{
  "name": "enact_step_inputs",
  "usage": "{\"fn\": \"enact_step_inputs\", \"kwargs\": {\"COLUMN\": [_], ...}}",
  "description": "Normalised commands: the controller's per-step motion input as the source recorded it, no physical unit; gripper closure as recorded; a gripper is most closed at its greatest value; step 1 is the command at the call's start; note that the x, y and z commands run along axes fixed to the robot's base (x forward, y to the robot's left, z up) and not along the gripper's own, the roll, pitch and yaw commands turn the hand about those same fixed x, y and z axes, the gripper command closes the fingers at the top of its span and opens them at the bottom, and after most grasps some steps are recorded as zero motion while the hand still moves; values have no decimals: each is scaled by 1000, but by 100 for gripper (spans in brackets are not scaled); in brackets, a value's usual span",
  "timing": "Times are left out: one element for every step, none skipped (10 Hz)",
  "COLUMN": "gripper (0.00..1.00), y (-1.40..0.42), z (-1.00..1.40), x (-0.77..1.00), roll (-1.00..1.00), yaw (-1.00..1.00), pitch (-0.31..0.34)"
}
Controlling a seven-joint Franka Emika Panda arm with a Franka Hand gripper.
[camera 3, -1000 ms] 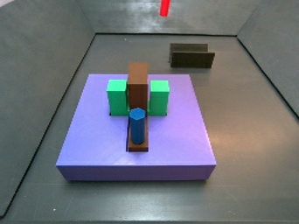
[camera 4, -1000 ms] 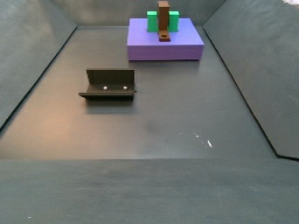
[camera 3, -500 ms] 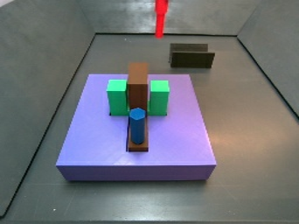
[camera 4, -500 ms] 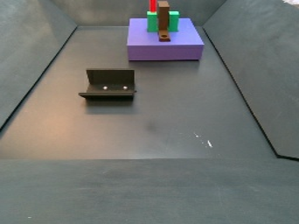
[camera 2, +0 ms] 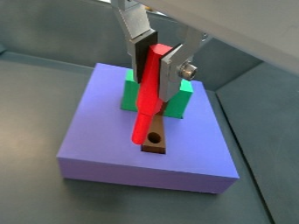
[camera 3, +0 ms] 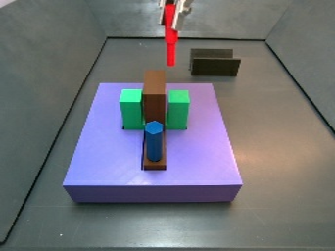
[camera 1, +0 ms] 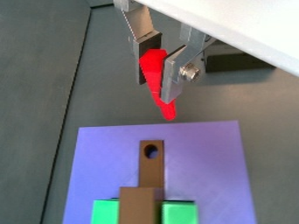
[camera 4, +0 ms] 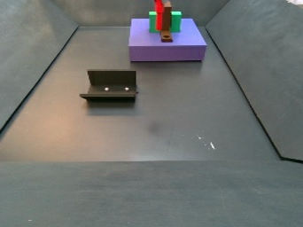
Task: Pick up the red object. Move up. Place the red object on the fixture. Regrasp the red object. Move to above the board. Insert the red object.
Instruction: Insert the red object.
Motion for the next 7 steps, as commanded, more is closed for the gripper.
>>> {"fn": "enact_step_inputs", "kwargs": {"gripper": [100,100,100,100,100,100,100], "y": [-269,-440,-446,-71,31,20,0], "z": [-169,-254,-177,-260,-120,-134,-169], "x": [-54,-109,-20,0,-46,-254,-254], "roll": [-420,-249,-150,0,0,-7,-63], "yaw": [-263,-171,-151,-37,0,-223,-243], "pitch": [131,97,110,37,0,50,67]}}
